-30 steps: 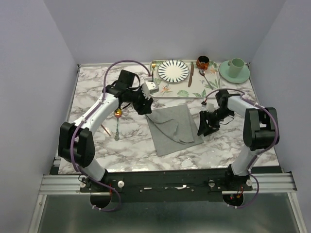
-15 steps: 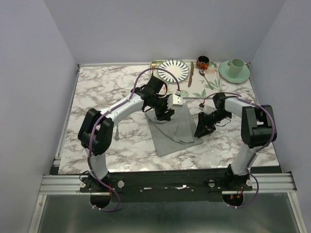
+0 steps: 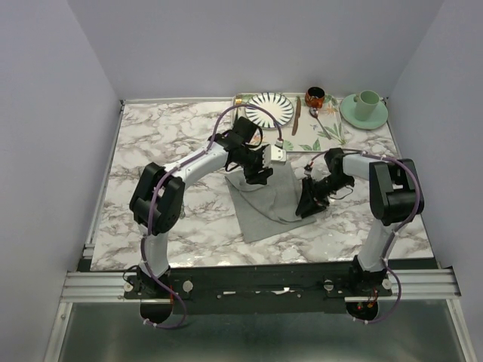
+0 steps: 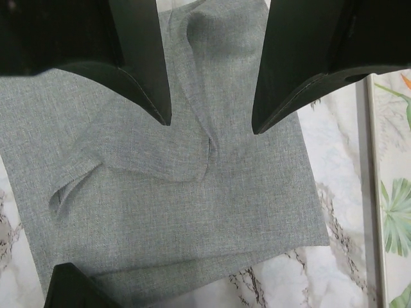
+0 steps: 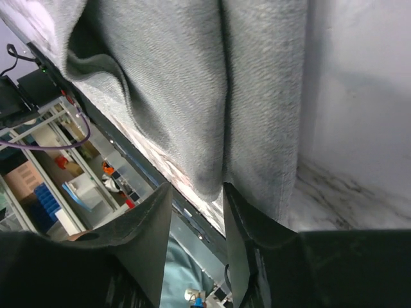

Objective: Fold the napkin into a case and place the utensils inside
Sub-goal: Smooth out the square-folded napkin at the center of the board.

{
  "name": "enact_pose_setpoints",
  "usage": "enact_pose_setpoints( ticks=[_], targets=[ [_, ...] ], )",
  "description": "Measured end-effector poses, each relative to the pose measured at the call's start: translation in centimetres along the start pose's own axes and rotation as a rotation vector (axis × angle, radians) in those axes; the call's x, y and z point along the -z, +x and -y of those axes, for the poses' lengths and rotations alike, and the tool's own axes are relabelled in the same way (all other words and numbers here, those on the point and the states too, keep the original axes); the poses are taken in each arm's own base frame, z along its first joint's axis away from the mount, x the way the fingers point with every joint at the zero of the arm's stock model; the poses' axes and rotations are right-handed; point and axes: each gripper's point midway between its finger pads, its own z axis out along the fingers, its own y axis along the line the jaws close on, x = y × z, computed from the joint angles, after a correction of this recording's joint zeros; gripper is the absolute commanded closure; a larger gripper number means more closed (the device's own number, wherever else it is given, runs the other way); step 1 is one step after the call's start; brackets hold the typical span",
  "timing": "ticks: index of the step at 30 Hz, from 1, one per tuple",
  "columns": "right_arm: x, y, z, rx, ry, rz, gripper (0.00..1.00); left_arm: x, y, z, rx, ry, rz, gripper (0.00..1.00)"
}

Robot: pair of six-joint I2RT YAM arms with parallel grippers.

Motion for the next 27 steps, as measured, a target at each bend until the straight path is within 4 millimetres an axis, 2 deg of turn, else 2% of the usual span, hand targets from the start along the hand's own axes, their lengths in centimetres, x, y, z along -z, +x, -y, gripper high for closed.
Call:
enact_pose_setpoints(
  ticks=[3, 9, 12, 14, 17, 23, 25, 27],
  targets=[
    [-0.3, 0.1, 0.3, -0.015, 0.0, -0.011, 0.53, -0.6, 0.0, -0.4, -0.008, 0.007, -0.003, 0.36],
    [-0.6, 0.1, 0.3, -0.02, 0.001, -0.018, 0.63, -2.4, 0.5, -0.7, -0.008, 0.034, -0.018, 0.39],
    [-0.8, 0.2, 0.5, -0.027, 0.006, -0.026, 0.7, -3.2, 1.1, -0.3, 0.002, 0.058, -0.035, 0.42],
    [-0.9, 0.3, 0.6, -0.031, 0.009, -0.031, 0.79, -3.9, 1.5, -0.1, 0.014, 0.077, -0.049, 0.44],
    [-1.1, 0.3, 0.8, -0.036, 0.012, -0.037, 0.84, -4.7, 2.2, 0.0, 0.03, 0.1, -0.069, 0.44],
    [-1.1, 0.4, 0.9, -0.042, 0.015, -0.04, 0.99, -5.2, 3.4, 0.7, 0.056, 0.134, -0.101, 0.45],
    [-1.1, 0.4, 0.9, -0.043, 0.015, -0.04, 0.99, -5.5, 3.9, 0.9, 0.07, 0.147, -0.115, 0.47],
    [-1.1, 0.3, 0.9, -0.043, 0.015, -0.04, 0.99, -5.7, 4.2, 0.9, 0.075, 0.151, -0.126, 0.53]
  ],
)
